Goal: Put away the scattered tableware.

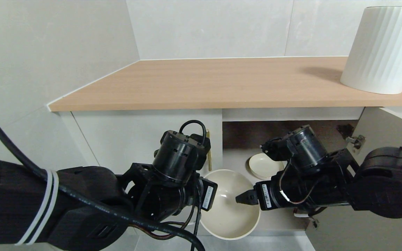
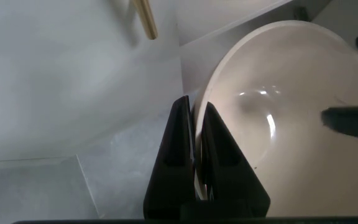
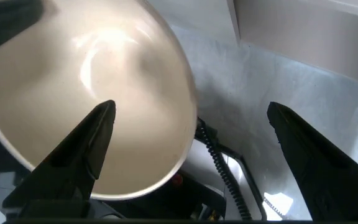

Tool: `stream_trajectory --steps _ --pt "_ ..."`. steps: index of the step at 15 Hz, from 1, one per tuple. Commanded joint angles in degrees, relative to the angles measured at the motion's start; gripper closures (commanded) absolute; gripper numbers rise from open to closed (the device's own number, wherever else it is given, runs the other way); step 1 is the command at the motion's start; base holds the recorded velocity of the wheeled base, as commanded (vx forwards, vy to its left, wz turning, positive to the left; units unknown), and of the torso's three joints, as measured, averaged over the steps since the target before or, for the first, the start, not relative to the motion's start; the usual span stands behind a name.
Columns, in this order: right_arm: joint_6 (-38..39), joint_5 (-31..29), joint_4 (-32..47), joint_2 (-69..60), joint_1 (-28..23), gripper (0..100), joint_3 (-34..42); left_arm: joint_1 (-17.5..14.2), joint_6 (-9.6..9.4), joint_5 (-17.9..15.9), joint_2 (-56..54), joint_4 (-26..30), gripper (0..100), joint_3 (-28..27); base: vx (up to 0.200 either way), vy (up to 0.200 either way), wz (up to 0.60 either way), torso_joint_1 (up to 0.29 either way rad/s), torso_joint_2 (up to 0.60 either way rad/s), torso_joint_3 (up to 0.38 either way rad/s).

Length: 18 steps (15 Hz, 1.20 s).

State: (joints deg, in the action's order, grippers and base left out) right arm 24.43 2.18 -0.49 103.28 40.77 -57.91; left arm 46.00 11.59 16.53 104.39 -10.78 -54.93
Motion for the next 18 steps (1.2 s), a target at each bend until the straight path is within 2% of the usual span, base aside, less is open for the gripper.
stream_trajectory --steps 1,11,12,18 --pt "0.0 0.0 0.0 0.8 0.0 100 0.0 0.1 0.01 0.0 -0.3 0.1 100 0.0 0.000 0.000 0.00 0.000 0.00 0.000" --pt "-0.1 0.0 0.0 0.6 0.0 100 0.1 0.1 -0.08 0.1 0.1 0.0 100 0.1 0.000 0.000 0.00 0.000 0.00 0.000" --pt "-0.1 0.0 0.0 0.6 0.0 100 0.1 0.1 -0.08 0.1 0.1 0.1 0 0.1 0.000 0.000 0.00 0.000 0.00 0.000" --pt "-0.2 -0.5 0.0 0.8 -0.2 100 0.1 0.1 0.01 0.9 -0.4 0.0 0 0.0 0.000 0.000 0.00 0.000 0.00 0.000"
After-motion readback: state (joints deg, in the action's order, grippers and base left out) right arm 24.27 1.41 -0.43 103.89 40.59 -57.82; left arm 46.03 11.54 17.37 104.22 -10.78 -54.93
